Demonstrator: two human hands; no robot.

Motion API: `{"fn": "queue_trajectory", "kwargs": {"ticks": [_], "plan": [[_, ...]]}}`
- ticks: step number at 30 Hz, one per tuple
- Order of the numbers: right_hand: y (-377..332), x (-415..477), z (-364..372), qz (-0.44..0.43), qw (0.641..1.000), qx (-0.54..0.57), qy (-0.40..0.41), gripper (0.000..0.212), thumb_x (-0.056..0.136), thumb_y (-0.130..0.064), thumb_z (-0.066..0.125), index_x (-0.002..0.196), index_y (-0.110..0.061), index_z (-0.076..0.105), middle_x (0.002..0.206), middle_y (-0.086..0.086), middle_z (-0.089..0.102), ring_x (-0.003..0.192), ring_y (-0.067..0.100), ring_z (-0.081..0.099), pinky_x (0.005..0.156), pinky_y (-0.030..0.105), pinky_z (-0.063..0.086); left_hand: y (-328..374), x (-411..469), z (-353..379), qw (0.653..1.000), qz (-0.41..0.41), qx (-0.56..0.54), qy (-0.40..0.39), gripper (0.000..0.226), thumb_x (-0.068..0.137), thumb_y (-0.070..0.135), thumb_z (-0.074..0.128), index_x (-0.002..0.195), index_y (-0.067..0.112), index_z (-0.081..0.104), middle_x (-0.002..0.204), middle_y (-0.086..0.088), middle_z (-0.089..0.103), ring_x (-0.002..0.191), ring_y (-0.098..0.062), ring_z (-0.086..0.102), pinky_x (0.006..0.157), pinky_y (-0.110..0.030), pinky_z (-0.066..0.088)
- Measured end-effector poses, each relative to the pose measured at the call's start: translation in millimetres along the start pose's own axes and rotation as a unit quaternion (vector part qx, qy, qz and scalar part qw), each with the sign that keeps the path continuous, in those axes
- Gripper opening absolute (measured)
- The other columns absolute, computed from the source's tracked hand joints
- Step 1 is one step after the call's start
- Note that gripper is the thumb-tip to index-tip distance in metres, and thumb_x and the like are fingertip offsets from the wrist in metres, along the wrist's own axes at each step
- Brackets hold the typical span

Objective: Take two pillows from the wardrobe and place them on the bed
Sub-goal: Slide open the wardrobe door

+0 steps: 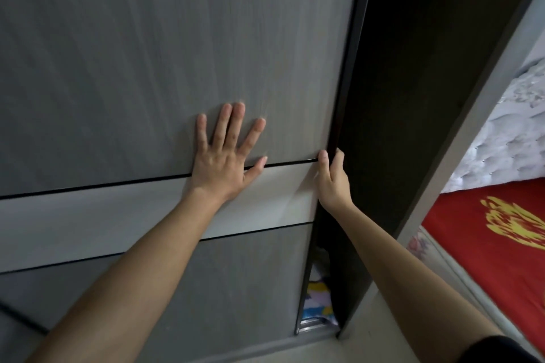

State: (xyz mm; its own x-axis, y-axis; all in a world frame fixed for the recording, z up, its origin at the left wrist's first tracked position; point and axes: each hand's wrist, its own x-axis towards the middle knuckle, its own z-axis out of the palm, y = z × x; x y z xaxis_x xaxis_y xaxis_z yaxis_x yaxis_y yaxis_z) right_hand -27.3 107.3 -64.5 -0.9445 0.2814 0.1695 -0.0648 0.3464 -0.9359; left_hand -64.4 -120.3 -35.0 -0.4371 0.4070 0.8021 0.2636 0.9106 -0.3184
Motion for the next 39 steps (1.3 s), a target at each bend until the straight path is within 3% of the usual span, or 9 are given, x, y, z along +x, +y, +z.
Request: {"fn": "queue_trajectory", "kwargs": {"ticks": [5,7,10,15,23,26,32,36,39], "plan": [[-10,-18,35,-0.033,0.998,-0.016,-0.046,0.059,0.101,-0.053,0.028,0.151,-0.026,0.016,0.125,-0.004,0.056,0.106,0.014,0.056,0.091,0.036,0.047,-40,-27,-14,0.998,-0.033,0.023,-0.042,0.079,0.093,0.063,0.037,0.154,0.027,0.003,0.158,-0.008,-0.030,0.148,-0.028,-0.021,0.116,-0.060,-0.012],[-19,-25,47,-0.039,0.997,-0.015,-0.069,0.060,0.101,-0.052,0.031,0.152,-0.023,0.017,0.115,-0.006,0.057,0.099,0.011,0.056,0.085,0.031,0.045,-53,-38,-22,0.997,-0.054,0.028,-0.055,0.080,0.093,0.062,0.038,0.154,0.026,0.001,0.161,-0.013,-0.020,0.148,-0.030,-0.018,0.116,-0.062,-0.009],[-28,-31,67,-0.054,0.993,-0.018,-0.100,0.060,0.100,-0.053,0.034,0.150,-0.022,0.023,0.123,0.000,0.059,0.107,0.016,0.057,0.088,0.033,0.046,-76,-51,-36,0.993,-0.078,0.030,-0.086,0.084,0.092,0.060,0.042,0.155,0.026,-0.002,0.161,-0.020,0.000,0.149,-0.034,-0.010,0.117,-0.064,-0.002],[-42,-48,110,-0.070,0.988,-0.002,-0.138,0.057,0.099,-0.054,0.037,0.148,-0.030,0.024,0.132,0.005,0.060,0.116,0.026,0.058,0.098,0.044,0.048,-116,-78,-60,0.981,-0.111,0.055,-0.147,0.083,0.093,0.056,0.041,0.155,0.023,-0.002,0.161,-0.019,-0.010,0.149,-0.038,-0.009,0.117,-0.064,0.003],[-59,-72,175,-0.131,0.968,-0.012,-0.215,0.072,0.098,-0.024,0.040,0.150,-0.047,-0.006,0.139,0.006,0.055,0.099,0.030,0.063,0.081,0.036,0.047,-169,-136,-82,0.959,-0.173,0.055,-0.218,0.095,0.082,0.034,0.066,0.155,0.022,0.007,0.162,-0.020,-0.008,0.149,-0.040,-0.006,0.112,-0.061,0.027],[-68,-77,198,-0.144,0.959,-0.033,-0.242,0.079,0.096,-0.020,0.042,0.150,-0.043,-0.010,0.140,0.015,0.052,0.108,0.040,0.058,0.081,0.032,0.044,-188,-154,-90,0.942,-0.203,0.048,-0.262,0.104,0.076,0.026,0.070,0.155,0.024,0.003,0.161,-0.019,-0.013,0.149,-0.041,-0.005,0.107,-0.056,0.037],[-85,-96,243,-0.154,0.947,-0.031,-0.279,0.090,0.091,-0.010,0.042,0.147,-0.047,-0.018,0.151,0.010,0.038,0.104,0.025,0.059,0.086,0.043,0.053,-216,-171,-107,0.912,-0.275,0.002,-0.306,0.104,0.080,0.023,0.066,0.154,0.028,-0.007,0.159,-0.010,-0.027,0.149,-0.038,-0.006,0.101,-0.050,0.044],[-95,-105,268,-0.160,0.945,-0.035,-0.283,0.089,0.093,-0.006,0.041,0.149,-0.043,-0.017,0.156,0.006,0.031,0.105,0.023,0.060,0.077,0.030,0.048,-237,-178,-116,0.899,-0.293,-0.002,-0.326,0.105,0.081,0.024,0.066,0.153,0.028,-0.010,0.158,-0.008,-0.031,0.149,-0.037,-0.005,0.098,-0.049,0.046],[-103,-114,280,-0.170,0.941,-0.039,-0.289,0.086,0.094,-0.006,0.042,0.151,-0.042,-0.012,0.157,0.004,0.030,0.113,0.025,0.058,0.085,0.037,0.052,-252,-183,-122,0.892,-0.305,-0.002,-0.333,0.107,0.080,0.025,0.067,0.153,0.027,-0.011,0.157,-0.008,-0.032,0.150,-0.036,-0.003,0.098,-0.048,0.046]]}}
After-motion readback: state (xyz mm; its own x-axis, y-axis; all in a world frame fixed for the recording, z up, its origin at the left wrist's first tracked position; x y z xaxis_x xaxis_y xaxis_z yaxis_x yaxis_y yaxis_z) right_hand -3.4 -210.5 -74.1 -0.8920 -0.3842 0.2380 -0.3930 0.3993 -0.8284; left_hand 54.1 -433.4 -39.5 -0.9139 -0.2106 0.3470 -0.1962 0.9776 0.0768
